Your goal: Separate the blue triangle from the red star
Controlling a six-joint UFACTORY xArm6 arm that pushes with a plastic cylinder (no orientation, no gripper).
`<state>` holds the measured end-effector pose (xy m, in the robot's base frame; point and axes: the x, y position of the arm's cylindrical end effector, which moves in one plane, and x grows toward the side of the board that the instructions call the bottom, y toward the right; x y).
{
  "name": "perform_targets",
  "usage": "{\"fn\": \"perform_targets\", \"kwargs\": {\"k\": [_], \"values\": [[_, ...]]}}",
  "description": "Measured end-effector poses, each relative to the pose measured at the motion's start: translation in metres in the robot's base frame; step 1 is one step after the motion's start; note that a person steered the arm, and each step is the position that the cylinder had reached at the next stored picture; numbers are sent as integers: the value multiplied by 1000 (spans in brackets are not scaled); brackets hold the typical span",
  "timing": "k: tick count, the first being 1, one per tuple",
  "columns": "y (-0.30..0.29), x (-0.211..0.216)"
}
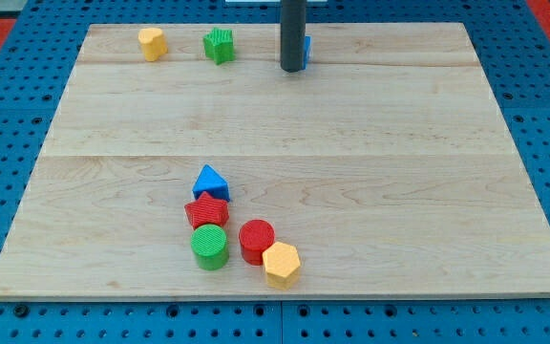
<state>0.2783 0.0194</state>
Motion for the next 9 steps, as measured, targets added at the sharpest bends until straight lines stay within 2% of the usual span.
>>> {"fn": "perform_targets", "kwargs": {"k": [1,2,3,4,5,6,7,9], "values": [[-42,16],[-133,83],[-178,169],[-150,228],[-91,234],[-31,222],[-30,166],[-128,157]]}}
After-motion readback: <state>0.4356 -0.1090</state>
